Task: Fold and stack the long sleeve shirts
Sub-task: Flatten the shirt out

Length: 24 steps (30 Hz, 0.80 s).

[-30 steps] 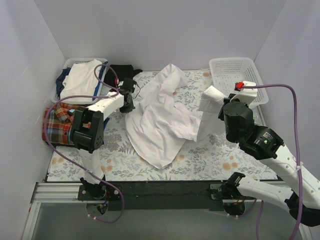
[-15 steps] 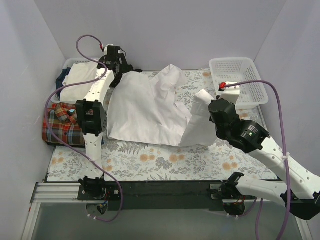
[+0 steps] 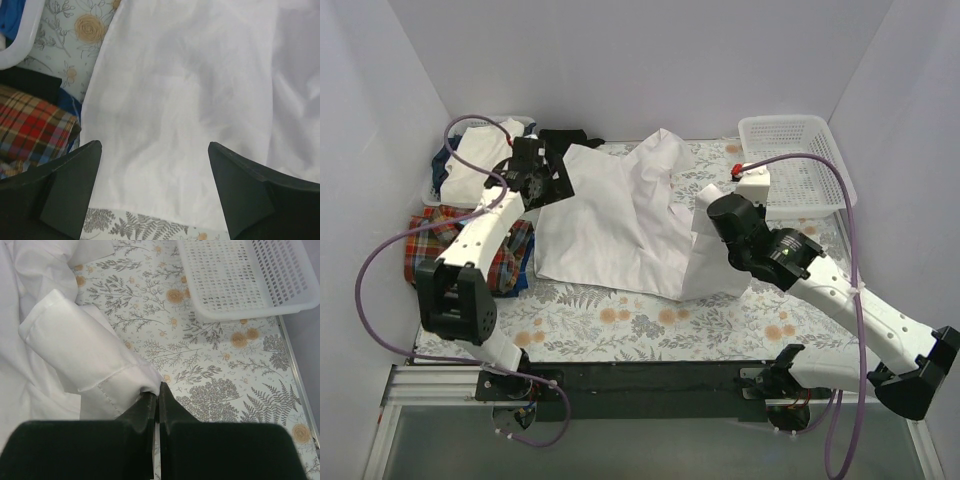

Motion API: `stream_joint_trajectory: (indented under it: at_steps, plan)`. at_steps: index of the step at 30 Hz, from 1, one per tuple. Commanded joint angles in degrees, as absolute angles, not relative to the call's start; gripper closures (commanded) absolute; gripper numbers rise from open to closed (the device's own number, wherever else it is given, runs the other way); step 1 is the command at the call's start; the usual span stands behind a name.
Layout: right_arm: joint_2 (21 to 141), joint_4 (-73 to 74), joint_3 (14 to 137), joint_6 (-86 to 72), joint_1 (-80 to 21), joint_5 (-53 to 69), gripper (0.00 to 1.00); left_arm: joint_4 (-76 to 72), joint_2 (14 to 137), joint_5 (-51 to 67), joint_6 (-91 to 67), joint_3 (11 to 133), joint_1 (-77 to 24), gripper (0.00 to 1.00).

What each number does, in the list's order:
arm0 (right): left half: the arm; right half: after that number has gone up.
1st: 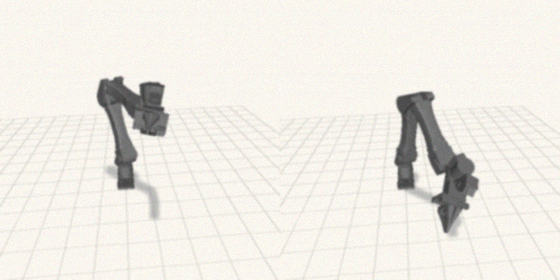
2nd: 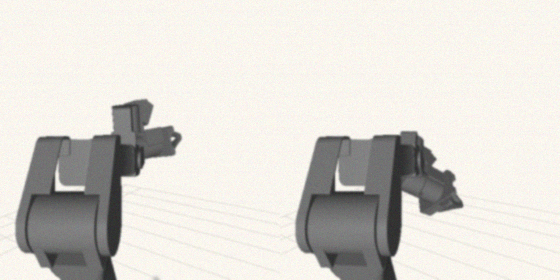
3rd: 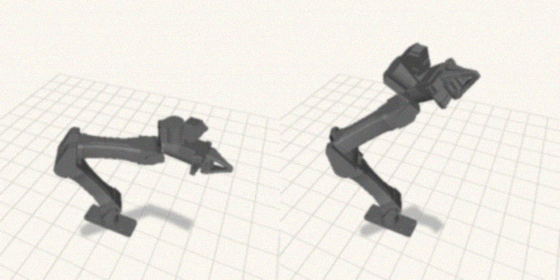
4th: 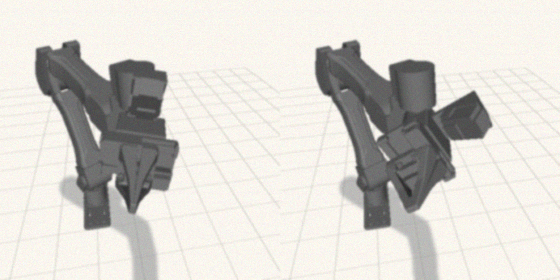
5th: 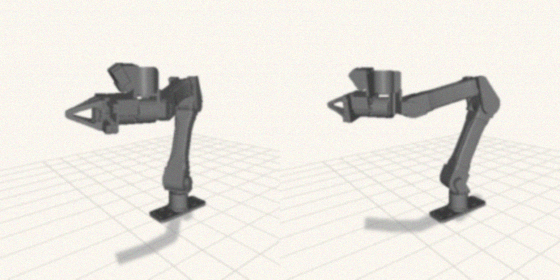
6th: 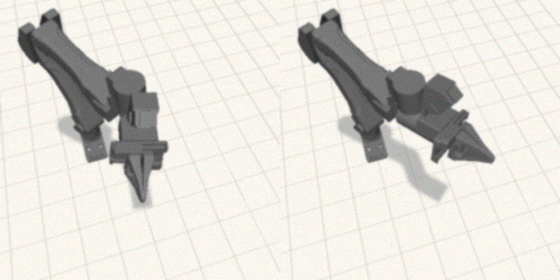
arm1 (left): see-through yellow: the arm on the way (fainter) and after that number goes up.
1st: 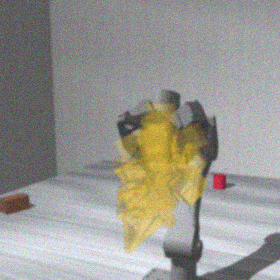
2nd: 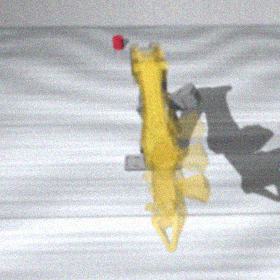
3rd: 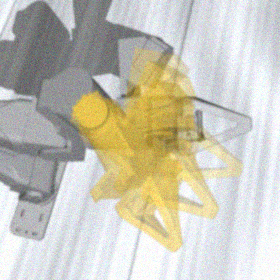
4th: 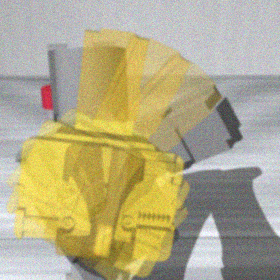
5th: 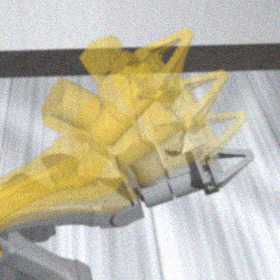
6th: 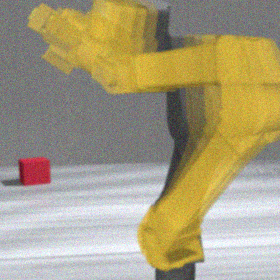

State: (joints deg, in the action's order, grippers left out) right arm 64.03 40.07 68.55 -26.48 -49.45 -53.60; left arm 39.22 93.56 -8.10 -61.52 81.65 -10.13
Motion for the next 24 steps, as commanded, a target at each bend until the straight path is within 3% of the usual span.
stream_joint_trajectory:
  at_steps: [1,13,24]
  plan:
    - [65.3,37.0,70.9,-28.2,-49.2,-54.8,0.99,42.4,84.8,-7.2,-63.3,74.6,-10.2,0.12]
    - [63.8,32.5,76.0,-18.6,-48.4,-60.0,0.99,44.2,75.8,-10.1,-69.1,54.9,-10.5,0.14]
    - [57.7,25.6,78.4,-9.1,-47.5,-65.1,0.99,36.3,82.5,-8.5,-73.9,50.4,-11.2,0.15]
